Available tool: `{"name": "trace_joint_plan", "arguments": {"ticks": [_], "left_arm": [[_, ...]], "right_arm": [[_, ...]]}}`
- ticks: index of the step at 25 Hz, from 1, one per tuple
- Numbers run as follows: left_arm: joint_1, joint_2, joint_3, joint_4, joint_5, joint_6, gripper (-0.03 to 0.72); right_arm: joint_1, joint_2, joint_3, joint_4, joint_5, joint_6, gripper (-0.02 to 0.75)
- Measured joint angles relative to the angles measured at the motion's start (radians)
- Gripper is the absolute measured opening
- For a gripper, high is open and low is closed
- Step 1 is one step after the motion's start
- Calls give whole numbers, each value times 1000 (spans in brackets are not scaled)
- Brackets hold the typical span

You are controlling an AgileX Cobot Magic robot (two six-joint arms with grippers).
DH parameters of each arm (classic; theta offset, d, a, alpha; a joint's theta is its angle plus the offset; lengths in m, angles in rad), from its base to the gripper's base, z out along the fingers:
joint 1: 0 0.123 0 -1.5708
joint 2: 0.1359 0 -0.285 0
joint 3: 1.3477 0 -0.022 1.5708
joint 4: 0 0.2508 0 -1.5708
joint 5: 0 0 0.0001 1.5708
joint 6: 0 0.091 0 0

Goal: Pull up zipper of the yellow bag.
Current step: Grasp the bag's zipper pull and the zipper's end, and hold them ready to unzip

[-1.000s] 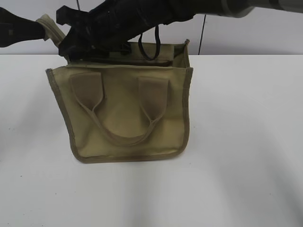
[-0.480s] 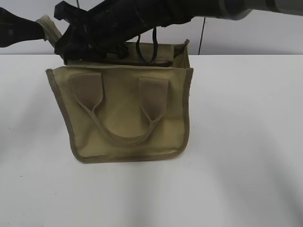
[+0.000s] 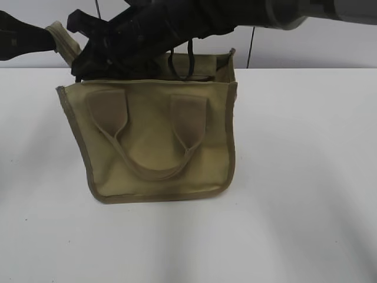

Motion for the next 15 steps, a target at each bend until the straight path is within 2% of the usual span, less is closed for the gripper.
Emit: {"name": "trace_joint_plan", "arguments": {"ticks": [4,15], "left_arm": [[0,0,0,3,1,0,-3],[0,0,0,4,3,0,-3]], "right_arm": [[0,4,0,-1,-12,17,69],[2,4,0,-2,-15,21,69]]}}
